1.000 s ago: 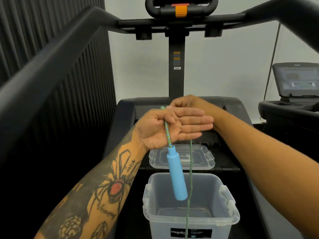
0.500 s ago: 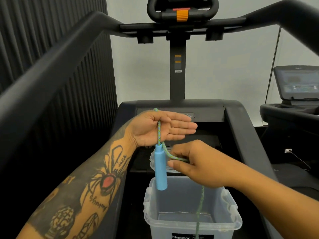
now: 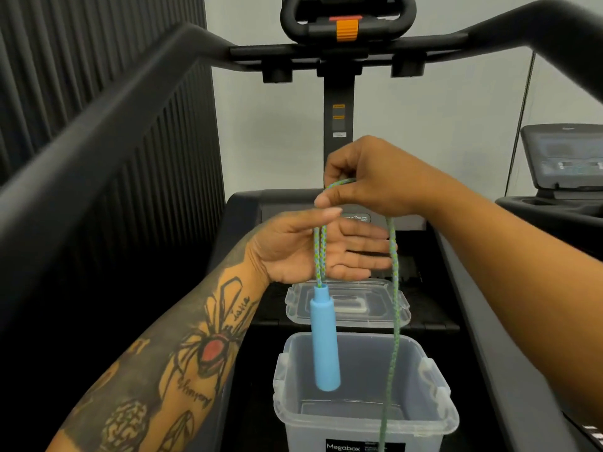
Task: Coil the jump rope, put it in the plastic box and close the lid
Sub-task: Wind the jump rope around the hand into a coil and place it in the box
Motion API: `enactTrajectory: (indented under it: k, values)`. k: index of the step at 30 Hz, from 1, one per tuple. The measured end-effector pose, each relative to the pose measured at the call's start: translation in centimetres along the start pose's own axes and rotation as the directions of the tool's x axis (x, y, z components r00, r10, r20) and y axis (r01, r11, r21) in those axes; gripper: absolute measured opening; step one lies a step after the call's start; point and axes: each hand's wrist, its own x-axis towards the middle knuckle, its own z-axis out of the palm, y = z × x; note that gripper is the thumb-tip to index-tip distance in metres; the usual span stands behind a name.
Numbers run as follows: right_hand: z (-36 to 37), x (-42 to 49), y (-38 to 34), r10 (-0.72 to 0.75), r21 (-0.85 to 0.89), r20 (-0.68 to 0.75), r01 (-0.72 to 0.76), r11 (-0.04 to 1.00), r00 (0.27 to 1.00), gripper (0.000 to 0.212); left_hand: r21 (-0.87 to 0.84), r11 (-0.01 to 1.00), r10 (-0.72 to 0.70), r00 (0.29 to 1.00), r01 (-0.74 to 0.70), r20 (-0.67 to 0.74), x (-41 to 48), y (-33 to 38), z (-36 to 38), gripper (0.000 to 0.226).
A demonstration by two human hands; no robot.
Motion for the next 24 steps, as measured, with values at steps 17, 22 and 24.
enactTrajectory:
  k: [17,22,24]
  values:
    - [2.0,0.5,3.5,0.055,0.337,-0.065,-0.03,0.941,0.996,0.013,-0.104,0.995,-0.004,0.999,0.008,0.042,0.3,0.0,0.5,0.06]
    - [4.8,-1.5,4.5,0.148,0.549,0.137,-0.199,0.812,0.979,0.038,-0.093,0.995,0.049,0.998,-0.045,0.032,0.6,0.1,0.3,0.057]
    - [6.8,-3.2,4.7,0.204,0.521,0.224,-0.294,0.801,0.953,0.045,-0.08,0.994,0.069,0.998,-0.069,0.002,0.7,0.2,0.1,0.058]
